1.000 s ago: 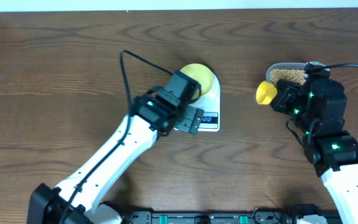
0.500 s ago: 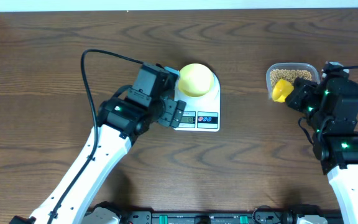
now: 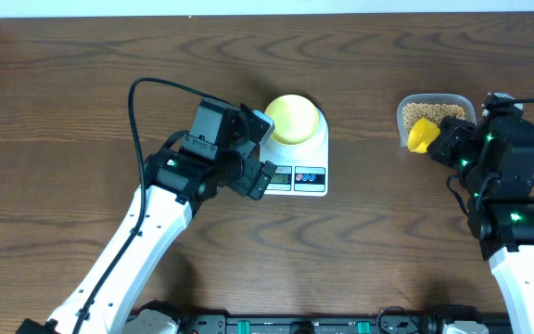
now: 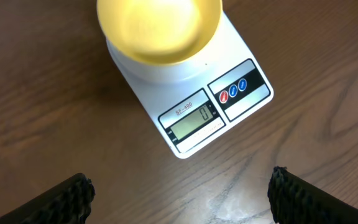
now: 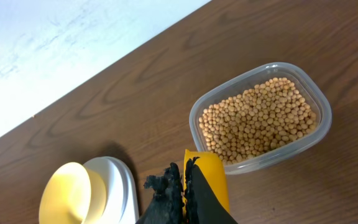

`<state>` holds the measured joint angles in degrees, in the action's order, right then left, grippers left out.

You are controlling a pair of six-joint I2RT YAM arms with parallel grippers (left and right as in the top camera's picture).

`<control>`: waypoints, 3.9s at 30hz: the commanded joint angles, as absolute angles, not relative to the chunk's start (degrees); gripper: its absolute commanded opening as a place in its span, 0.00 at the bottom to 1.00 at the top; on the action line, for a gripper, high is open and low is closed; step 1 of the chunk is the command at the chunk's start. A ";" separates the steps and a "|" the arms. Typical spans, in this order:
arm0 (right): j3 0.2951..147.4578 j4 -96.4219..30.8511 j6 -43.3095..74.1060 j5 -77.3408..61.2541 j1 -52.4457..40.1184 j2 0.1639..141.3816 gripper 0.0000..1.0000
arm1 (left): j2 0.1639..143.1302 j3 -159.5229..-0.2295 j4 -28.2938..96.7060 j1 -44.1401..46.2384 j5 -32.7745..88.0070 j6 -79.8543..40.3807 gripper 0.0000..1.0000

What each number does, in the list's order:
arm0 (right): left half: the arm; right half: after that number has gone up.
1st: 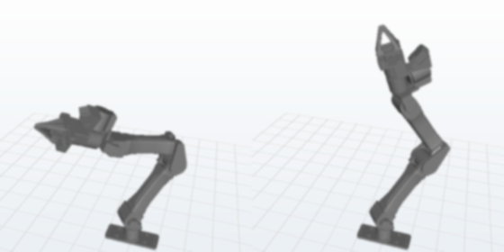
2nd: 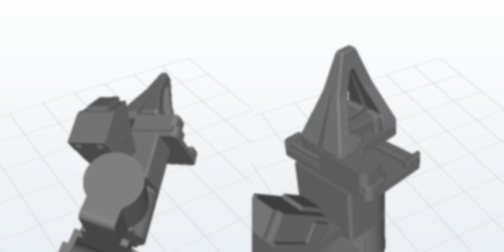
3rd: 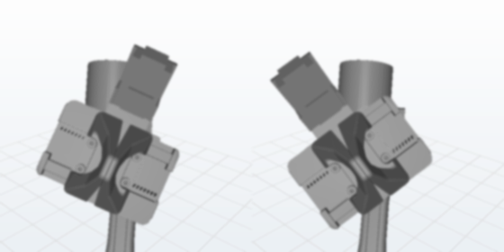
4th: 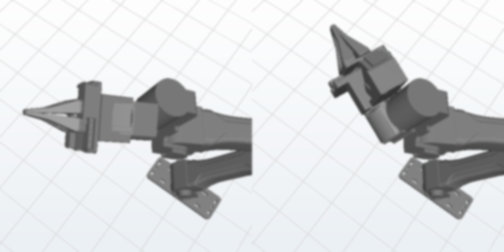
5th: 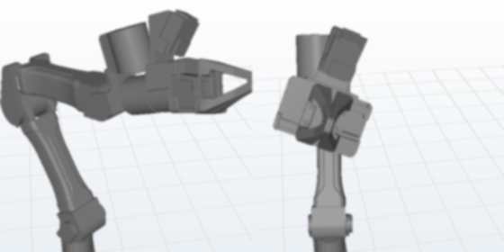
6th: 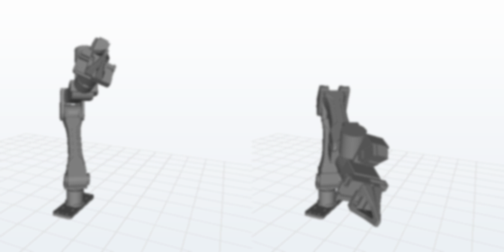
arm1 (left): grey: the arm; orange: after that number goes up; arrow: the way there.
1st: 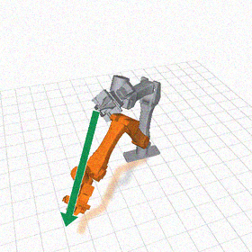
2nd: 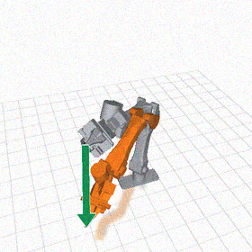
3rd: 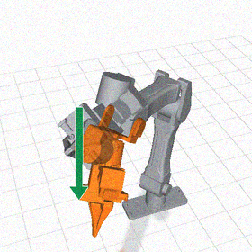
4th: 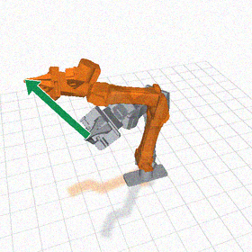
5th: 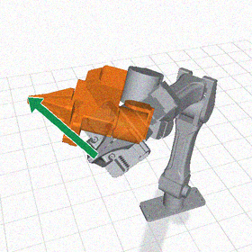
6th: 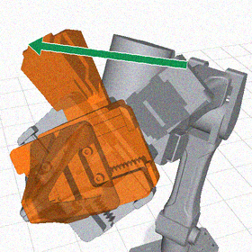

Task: Scoop item into bowl and weigh 50g on scale
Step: 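Lift the left gripper back from the scale to the left, then lower the held scoop into the soybean tub with the right gripper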

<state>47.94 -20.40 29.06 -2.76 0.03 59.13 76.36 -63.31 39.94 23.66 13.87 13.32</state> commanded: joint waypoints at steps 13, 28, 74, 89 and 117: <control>48.60 -20.60 28.21 -7.27 0.45 58.94 0.01 | 66.11 -52.69 30.94 18.83 18.72 18.31 0.91; 48.60 -22.11 27.51 -8.03 0.45 58.98 0.01 | 66.22 -52.64 29.04 18.65 21.87 18.76 0.92; 54.87 -24.12 2.57 -12.32 5.19 60.14 0.01 | 66.22 -52.64 28.16 18.65 21.85 15.14 0.92; 55.29 -23.09 -5.89 -9.26 12.75 71.11 0.01 | 66.22 -52.64 28.16 18.65 21.85 15.14 0.91; 55.29 -9.63 -11.31 -8.08 12.67 85.80 0.01 | 66.22 -52.64 28.16 18.65 21.85 15.14 0.91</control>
